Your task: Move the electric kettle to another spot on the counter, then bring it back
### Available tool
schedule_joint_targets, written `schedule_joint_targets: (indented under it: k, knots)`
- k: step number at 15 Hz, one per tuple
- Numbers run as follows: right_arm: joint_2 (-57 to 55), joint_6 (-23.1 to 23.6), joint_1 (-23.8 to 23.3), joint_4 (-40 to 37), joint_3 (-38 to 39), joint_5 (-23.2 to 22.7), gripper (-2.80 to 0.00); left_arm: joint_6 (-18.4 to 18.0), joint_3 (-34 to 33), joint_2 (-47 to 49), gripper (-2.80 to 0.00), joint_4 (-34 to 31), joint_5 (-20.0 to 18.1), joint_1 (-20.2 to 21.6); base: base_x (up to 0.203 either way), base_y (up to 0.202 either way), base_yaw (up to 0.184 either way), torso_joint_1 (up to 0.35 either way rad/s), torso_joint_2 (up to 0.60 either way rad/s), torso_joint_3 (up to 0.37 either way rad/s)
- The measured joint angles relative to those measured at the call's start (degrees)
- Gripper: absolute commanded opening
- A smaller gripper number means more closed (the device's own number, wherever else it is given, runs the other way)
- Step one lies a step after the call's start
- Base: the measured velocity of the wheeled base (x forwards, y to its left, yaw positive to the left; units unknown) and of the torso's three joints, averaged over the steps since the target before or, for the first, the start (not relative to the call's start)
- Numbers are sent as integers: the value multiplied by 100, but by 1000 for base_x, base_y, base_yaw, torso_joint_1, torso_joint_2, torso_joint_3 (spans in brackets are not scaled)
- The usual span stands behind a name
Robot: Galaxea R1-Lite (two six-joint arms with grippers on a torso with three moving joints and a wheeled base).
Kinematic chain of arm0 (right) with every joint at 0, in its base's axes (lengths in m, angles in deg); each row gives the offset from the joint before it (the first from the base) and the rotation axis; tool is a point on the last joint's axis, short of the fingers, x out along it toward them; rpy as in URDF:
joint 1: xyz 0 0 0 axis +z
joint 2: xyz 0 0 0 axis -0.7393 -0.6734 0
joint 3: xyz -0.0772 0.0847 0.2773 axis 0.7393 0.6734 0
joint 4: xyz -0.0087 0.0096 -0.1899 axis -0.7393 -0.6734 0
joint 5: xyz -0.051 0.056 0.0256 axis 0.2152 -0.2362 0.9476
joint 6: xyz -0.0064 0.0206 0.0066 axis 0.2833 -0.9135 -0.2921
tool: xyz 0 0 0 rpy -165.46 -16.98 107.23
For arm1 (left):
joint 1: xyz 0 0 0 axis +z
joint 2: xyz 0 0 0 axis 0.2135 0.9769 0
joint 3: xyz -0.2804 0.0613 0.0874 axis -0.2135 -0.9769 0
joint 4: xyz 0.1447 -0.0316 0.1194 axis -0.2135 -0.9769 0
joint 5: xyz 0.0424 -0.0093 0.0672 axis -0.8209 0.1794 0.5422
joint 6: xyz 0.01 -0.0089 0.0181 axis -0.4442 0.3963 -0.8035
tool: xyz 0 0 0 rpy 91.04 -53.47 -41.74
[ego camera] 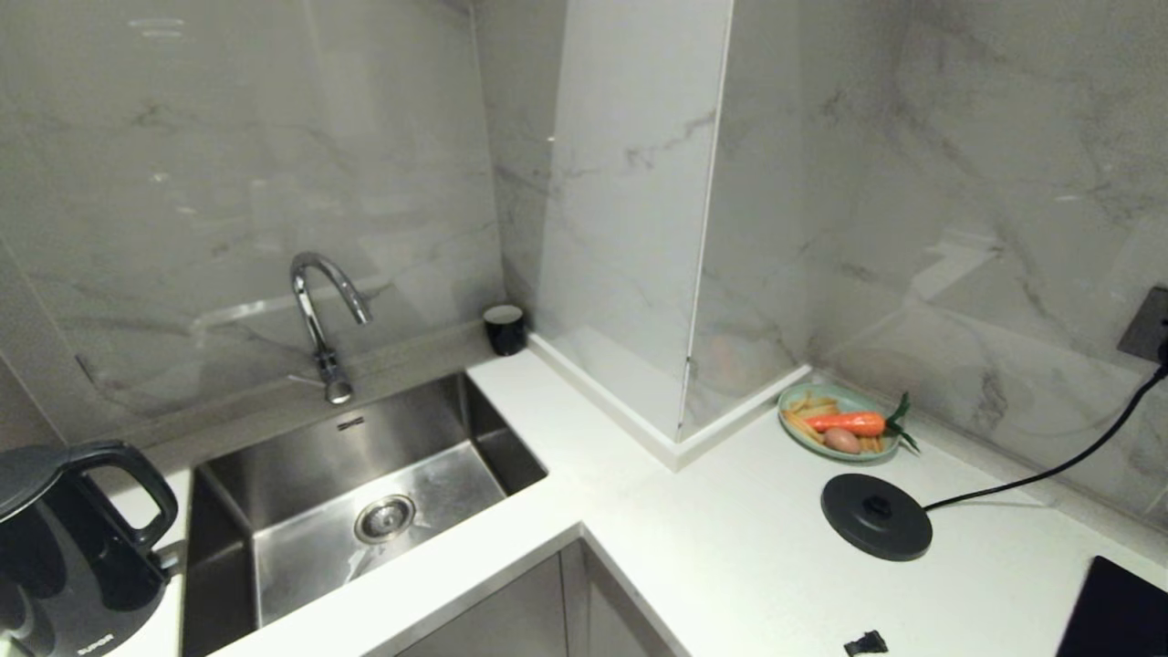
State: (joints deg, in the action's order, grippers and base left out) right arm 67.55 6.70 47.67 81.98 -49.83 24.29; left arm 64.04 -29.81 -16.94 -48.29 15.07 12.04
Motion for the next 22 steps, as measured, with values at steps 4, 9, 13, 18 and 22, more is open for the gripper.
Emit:
schedule_joint_targets:
  k: [4, 9, 13, 18, 22]
  knots:
    - [0, -4, 0, -11, 0, -5, -280, 2, 0, 0, -280, -1, 0, 11, -1, -6, 171, 2, 3, 3]
    - [0, -4, 0, -13, 0, -1, -280, 2, 1, 0, -280, 0, 0, 11, -3, -8, 177, 3, 2, 3]
    - [0, -15, 0, -12, 0, -3, -280, 7, 1, 0, -280, -1, 2, 11, -2, -5, 140, 2, 0, 0]
    - [0, -20, 0, -11, 0, -1, -280, 10, 1, 0, -280, -1, 0, 13, 0, 0, 0, 0, 0, 0]
    - [0, -13, 0, -11, -1, -2, -280, 7, 1, 0, -280, 0, 2, 9, 1, 83, -6, -3, 2, 3]
